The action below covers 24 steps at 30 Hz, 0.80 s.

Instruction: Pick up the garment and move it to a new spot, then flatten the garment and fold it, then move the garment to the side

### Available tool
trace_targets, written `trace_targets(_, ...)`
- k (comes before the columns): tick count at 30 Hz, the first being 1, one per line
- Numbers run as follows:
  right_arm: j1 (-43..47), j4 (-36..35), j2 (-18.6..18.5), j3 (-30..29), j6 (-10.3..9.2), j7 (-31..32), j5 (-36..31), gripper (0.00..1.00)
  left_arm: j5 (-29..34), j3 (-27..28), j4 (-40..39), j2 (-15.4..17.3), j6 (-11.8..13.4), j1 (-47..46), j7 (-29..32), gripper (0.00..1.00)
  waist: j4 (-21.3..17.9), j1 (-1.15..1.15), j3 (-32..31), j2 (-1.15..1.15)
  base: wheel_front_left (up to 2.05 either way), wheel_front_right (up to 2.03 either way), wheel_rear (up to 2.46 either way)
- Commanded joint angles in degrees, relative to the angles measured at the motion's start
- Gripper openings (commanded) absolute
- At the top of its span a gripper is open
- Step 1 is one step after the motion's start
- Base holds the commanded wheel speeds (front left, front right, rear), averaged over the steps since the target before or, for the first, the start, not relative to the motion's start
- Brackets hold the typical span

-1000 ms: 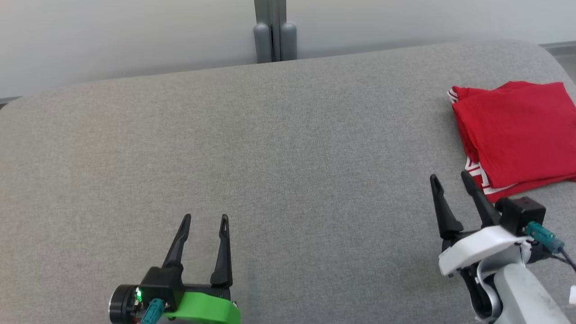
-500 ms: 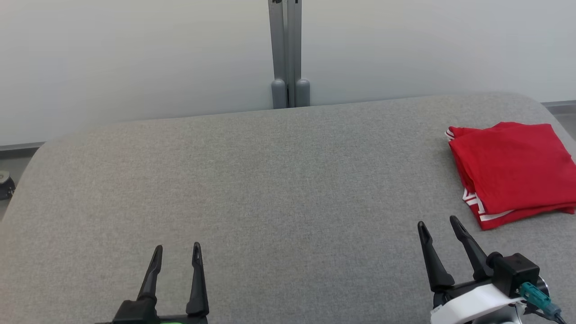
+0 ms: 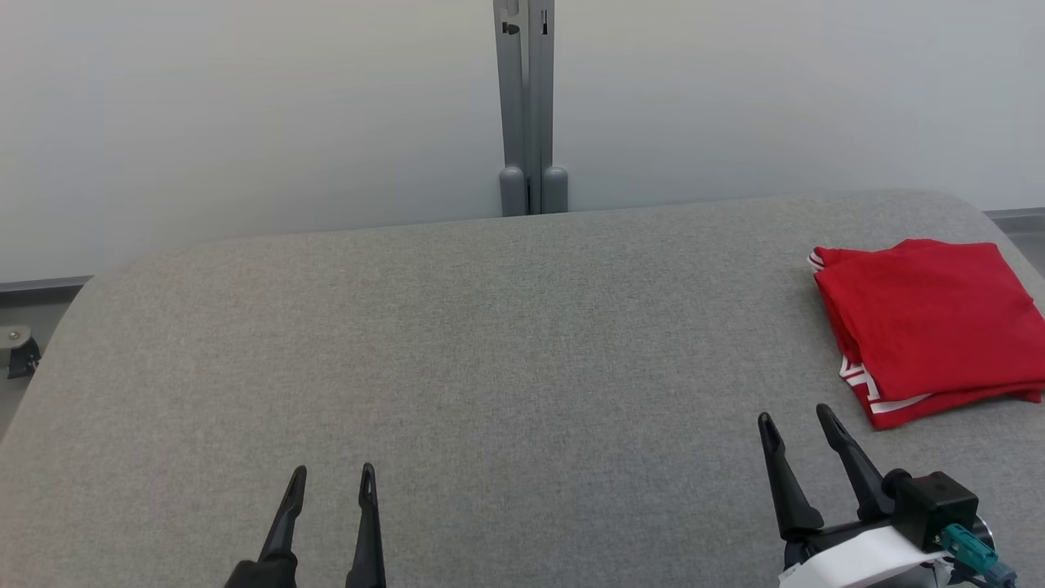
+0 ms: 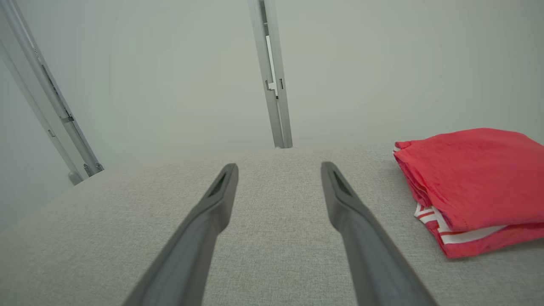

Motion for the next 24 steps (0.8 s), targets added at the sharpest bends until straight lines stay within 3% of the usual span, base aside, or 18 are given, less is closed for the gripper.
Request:
trace_targets(1,0.34,0.16,0.03,0.17,-0.04,-0.15,-0.30,1.00,0.09,0.01,0.12,0.17,-0.29,0.46,0.01,1.00,-0.05,0.00,0.07,0.00,0.00,0.00,0.00)
trace_targets(9,-0.31,0.43,-0.17,0.64,-0.04,-0.15,0.59,1.00,-0.17,-0.08,0.91,0.17,-0.55,0.09,0.01,1.00,-0.24,0.00,0.30,0.00,0.00,0.00,0.00)
trace_targets(10,0.00,0.49,0.02,0.63,0.01,0.01,0.43,0.00,-0.01,-0.09,0.96,-0.01,-0.43,0.01,0.00,0.00,-0.24,0.00,0.30,0.00,0.00,0.00,0.00)
trace_targets(14,0.58,2.06,0.36,0.73,0.01,0.25,1.41,0.00,-1.02,-0.10,2.51,-0.01,-0.52,0.23,0.10,0.00,-0.24,0.00,0.35,0.00,0.00,0.00,0.00)
trace_targets(24,-1.16,2.74,0.47,-0.72,0.01,2.72,12.07,0.00,-12.85,1.46,3.31,0.76,-1.76,-2.00,2.27,0.00,-0.26,0.00,0.81,0.00,0.00,0.00,0.00)
